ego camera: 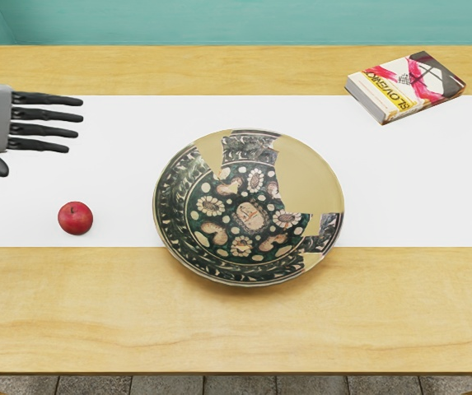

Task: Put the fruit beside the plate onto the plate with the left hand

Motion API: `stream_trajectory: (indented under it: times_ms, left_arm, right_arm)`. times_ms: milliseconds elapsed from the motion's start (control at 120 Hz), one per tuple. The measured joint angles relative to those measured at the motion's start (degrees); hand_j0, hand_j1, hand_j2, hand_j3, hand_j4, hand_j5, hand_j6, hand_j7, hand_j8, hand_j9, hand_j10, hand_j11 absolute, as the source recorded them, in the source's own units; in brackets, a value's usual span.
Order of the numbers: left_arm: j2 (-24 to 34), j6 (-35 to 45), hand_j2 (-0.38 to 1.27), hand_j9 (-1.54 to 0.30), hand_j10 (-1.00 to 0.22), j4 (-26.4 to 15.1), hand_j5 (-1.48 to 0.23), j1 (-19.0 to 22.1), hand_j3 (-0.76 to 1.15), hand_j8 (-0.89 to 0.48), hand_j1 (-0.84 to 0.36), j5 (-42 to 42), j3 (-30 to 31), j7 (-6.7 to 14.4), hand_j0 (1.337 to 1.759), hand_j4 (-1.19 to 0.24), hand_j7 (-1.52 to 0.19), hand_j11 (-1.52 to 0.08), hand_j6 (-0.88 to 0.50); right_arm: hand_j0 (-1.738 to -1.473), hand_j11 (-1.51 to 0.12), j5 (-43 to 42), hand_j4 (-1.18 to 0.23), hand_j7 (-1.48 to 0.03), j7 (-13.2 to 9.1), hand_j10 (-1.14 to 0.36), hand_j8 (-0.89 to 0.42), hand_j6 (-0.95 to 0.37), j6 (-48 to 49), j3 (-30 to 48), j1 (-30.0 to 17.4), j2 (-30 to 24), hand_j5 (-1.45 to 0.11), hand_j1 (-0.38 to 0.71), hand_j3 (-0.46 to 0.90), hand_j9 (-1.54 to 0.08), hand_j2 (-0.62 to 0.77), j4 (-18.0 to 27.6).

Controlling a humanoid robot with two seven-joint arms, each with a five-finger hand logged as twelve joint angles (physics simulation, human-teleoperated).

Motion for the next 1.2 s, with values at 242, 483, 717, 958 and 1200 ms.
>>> stream_trajectory:
  times_ms: [242,483,717,958,1200]
  left_arm:
    - [0.7,0.0,0.0,-0.01,-0.01,-0.4,-0.01,-1.6,0.0,-0.01,0.34,0.2,-0.1,0.0,1.658,-0.01,-0.01,-0.01,-0.01]
    - [-2.2,0.0,0.0,-0.01,-0.01,-5.4,-0.01,-10.4,0.0,-0.01,0.34,10.4,-1.2,0.0,1.658,-0.01,-0.01,-0.01,-0.01]
    - [-15.4,13.4,0.0,-0.02,-0.02,-12.4,-0.02,-11.9,0.0,-0.02,0.33,42.3,3.0,0.0,1.658,-0.02,-0.02,-0.02,-0.02]
    - [-8.4,17.6,0.0,-0.02,-0.02,-16.3,-0.02,-9.1,0.0,-0.02,0.33,57.5,8.1,0.0,1.658,-0.02,-0.02,-0.02,-0.02]
    - [-12.1,29.1,0.01,-0.09,-0.07,-17.1,-0.09,3.7,0.0,-0.08,0.27,67.7,8.7,0.0,1.658,-0.07,-0.09,-0.09,-0.08]
  right_arm:
    - [-1.658,0.0,0.0,0.0,0.0,0.0,0.0,0.0,0.0,0.1,-2.2,0.0,0.0,0.0,-0.35,0.0,0.0,0.0,0.6]
    - [-1.658,0.0,0.0,0.0,0.0,0.0,0.0,0.0,0.0,0.1,-2.5,0.1,0.0,0.0,-0.35,0.0,0.0,0.0,0.6]
    - [-1.658,0.0,0.0,0.0,0.0,0.0,0.0,0.0,0.0,0.0,-2.5,0.1,0.0,0.0,-0.35,0.0,0.0,0.0,0.7]
    - [-1.658,0.0,0.0,0.0,0.0,0.0,0.0,0.0,0.0,0.0,-2.6,0.4,0.0,0.0,-0.35,0.0,0.0,0.0,0.6]
    - [-1.658,0.0,0.0,0.0,0.0,0.1,0.0,0.0,0.0,0.0,-2.6,0.5,0.0,0.0,-0.35,0.0,0.0,0.0,0.6]
